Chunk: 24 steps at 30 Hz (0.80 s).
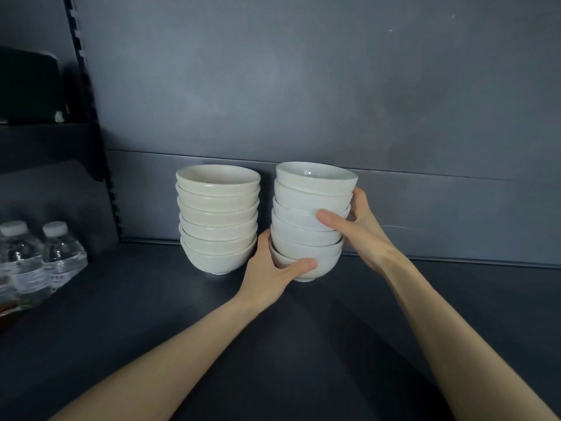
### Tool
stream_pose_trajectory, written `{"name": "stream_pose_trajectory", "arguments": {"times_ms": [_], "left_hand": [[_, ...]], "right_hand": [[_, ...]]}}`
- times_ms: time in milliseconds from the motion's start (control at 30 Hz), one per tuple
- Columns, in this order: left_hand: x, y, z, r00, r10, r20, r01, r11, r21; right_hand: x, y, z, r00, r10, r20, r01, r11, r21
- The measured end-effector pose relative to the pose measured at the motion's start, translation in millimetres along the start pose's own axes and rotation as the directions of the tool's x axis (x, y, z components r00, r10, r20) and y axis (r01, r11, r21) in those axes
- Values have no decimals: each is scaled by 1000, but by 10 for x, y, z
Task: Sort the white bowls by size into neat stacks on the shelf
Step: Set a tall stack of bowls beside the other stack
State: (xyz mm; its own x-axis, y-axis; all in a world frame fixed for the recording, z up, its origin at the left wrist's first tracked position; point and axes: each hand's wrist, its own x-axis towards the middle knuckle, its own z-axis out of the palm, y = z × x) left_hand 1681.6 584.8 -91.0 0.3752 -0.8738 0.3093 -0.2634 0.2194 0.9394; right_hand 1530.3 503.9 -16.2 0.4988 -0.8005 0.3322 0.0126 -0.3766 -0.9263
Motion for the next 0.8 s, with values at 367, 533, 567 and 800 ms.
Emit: {"name": "stream_pose_trajectory", "arguments": {"times_ms": [367, 533, 567, 800], "left_hand": [[-4, -7, -1, 999, 35, 16, -35, 999, -10], [5, -18, -5, 999, 34, 21, -34, 999, -7], [7, -20, -6, 999, 34, 23, -34, 999, -10], [8, -26, -19, 999, 23, 43, -23, 1000, -6]], "right_hand": [[28, 20, -13, 999, -22, 28, 22, 1000, -10], [14, 15, 9, 999, -40, 31, 39, 999, 11], [12, 12, 15, 999, -44, 32, 44, 999, 17], [10, 19, 23, 998, -44, 40, 43, 999, 18]]}}
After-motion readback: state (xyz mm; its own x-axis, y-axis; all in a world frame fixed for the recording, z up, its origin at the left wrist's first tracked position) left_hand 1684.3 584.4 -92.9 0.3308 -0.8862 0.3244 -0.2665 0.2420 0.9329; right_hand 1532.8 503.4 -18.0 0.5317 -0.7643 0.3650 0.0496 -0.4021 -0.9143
